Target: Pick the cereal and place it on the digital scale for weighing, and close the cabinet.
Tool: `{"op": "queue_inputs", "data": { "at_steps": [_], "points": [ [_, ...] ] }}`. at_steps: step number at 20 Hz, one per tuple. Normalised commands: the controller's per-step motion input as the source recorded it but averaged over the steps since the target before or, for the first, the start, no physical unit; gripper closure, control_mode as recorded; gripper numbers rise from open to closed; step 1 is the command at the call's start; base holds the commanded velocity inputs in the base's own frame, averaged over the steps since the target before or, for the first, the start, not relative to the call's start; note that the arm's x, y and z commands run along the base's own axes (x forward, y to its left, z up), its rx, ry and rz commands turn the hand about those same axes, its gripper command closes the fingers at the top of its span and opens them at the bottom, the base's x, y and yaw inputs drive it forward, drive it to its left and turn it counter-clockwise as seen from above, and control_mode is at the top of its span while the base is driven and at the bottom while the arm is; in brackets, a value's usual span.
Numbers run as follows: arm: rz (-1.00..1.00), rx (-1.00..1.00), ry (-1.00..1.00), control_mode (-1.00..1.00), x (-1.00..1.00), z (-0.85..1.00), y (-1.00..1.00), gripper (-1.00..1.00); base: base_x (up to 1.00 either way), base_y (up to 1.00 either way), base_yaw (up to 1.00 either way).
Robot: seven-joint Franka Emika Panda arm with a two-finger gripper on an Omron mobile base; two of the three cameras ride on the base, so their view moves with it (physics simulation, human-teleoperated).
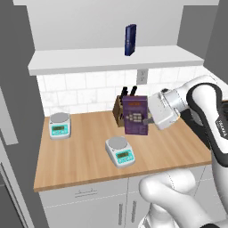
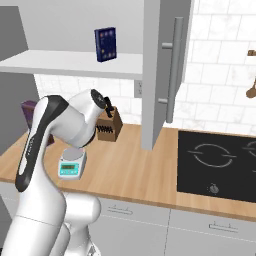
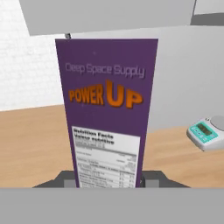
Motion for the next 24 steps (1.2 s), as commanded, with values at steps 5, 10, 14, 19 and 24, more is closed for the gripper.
{"op": "queue_inputs", "data": {
  "at_steps": [5, 10, 14, 19, 24],
  "points": [
    [0.0, 0.0, 0.0, -1.0, -0.11, -0.35, -0.24, 1.0, 0.0, 0.0, 0.0],
    [-0.04, 0.0, 0.0, -1.0, 0.02, -0.16, -0.07, 1.0, 0.0, 0.0, 0.0],
    [-0.06, 0.0, 0.12, -1.0, 0.28, -0.04, 0.0, 1.0, 0.0, 0.0, 0.0],
    [-0.07, 0.0, 0.2, -1.0, 0.68, -0.02, -0.03, 1.0, 0.0, 0.0, 0.0],
    [-0.07, 0.0, 0.2, -1.0, 0.71, -0.08, -0.03, 1.0, 0.0, 0.0, 0.0]
  ]
}}
